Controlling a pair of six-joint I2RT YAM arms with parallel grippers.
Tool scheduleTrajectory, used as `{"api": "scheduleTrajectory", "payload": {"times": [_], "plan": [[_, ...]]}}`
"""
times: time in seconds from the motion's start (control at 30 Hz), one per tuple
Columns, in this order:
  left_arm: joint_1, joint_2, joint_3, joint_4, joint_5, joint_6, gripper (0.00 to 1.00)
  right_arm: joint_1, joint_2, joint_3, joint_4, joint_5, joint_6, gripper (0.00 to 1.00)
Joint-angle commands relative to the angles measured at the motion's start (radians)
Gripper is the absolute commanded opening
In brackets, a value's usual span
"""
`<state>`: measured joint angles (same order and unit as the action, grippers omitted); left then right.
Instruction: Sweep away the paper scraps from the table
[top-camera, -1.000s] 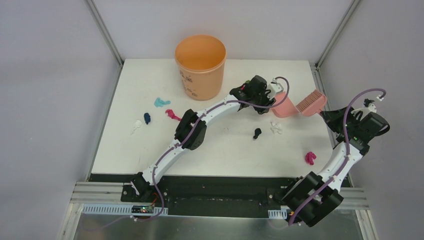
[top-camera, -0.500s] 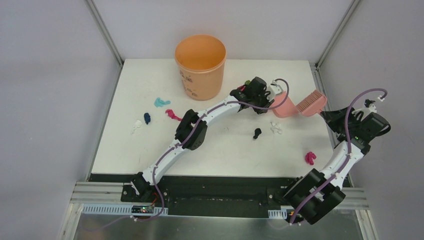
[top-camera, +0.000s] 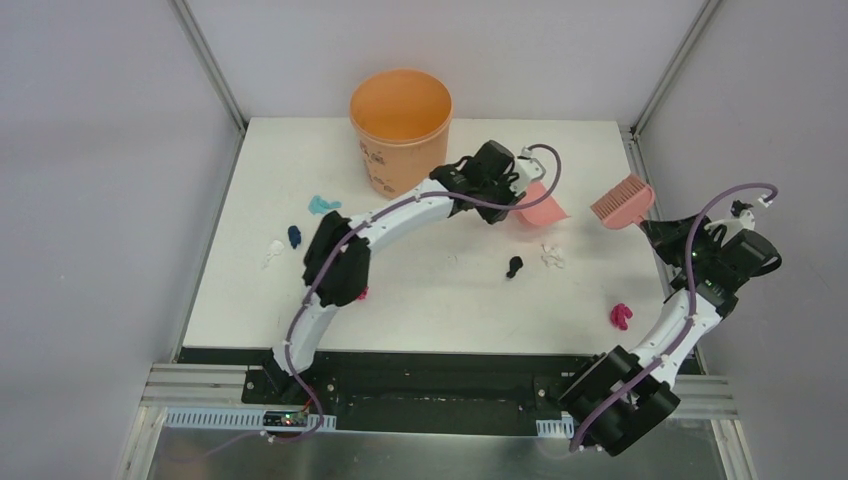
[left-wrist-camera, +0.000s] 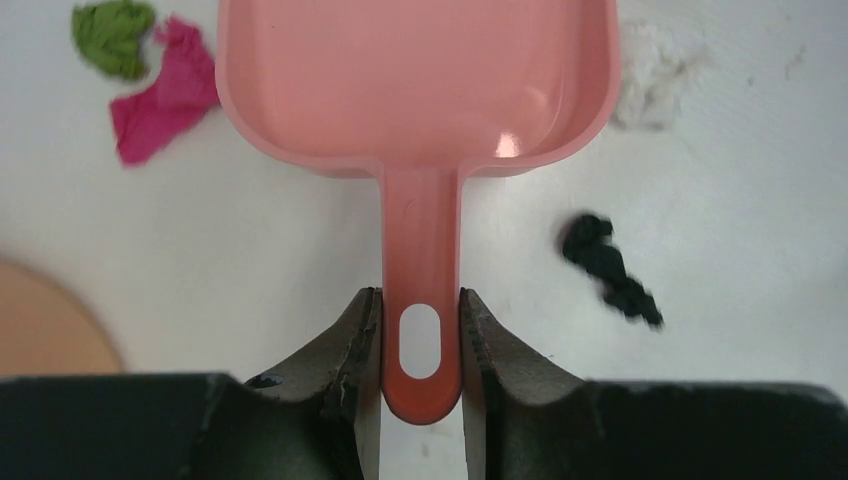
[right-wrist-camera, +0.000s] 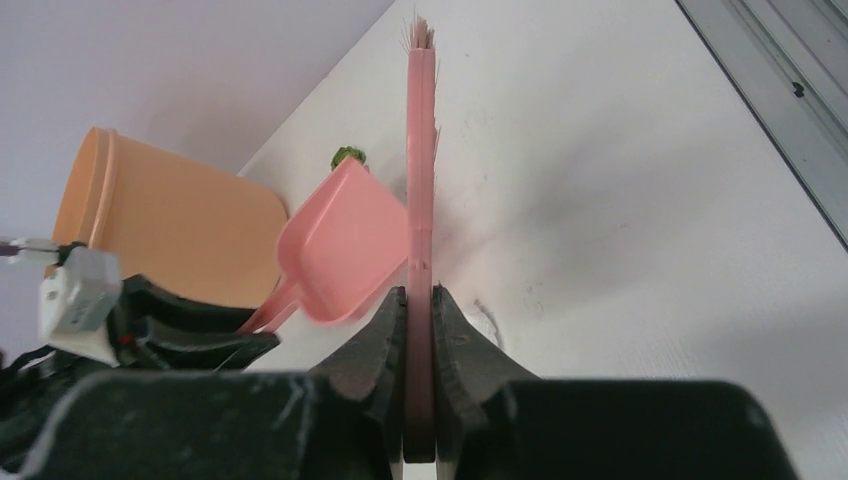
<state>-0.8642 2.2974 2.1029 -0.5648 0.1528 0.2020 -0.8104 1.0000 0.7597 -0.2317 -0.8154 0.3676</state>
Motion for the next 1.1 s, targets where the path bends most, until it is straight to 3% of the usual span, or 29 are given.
{"api": "scheduleTrajectory", "payload": {"times": [0.0, 0.2, 0.4, 0.87, 1.07], "plan": [[0.001, -0.319, -0.216, -0.044, -0.103, -0.061, 0.00, -0.009, -0.099, -0.008, 0.110, -0.040, 0.043, 0.00], [-0.002, -0.658, -0.581, -0.050, -0.115, -0.165, 0.00, -0.009, -0.136, -0.035, 0.145, -0.037, 0.067, 0.00], [-0.047, -0.902, -0.897, -0.041, -0.148, -0.300, 0.00, -0.007, -0.084, -0.030, 0.140, -0.054, 0.045, 0.00], [-0.143, -0.959, -1.123, -0.024, -0.148, -0.283, 0.00, 0.009, -0.019, -0.018, 0.107, -0.091, -0.028, 0.00], [-0.190, -0.923, -1.134, -0.015, -0.187, -0.316, 0.17, 0.021, 0.016, -0.014, 0.099, -0.087, -0.046, 0.00]]}}
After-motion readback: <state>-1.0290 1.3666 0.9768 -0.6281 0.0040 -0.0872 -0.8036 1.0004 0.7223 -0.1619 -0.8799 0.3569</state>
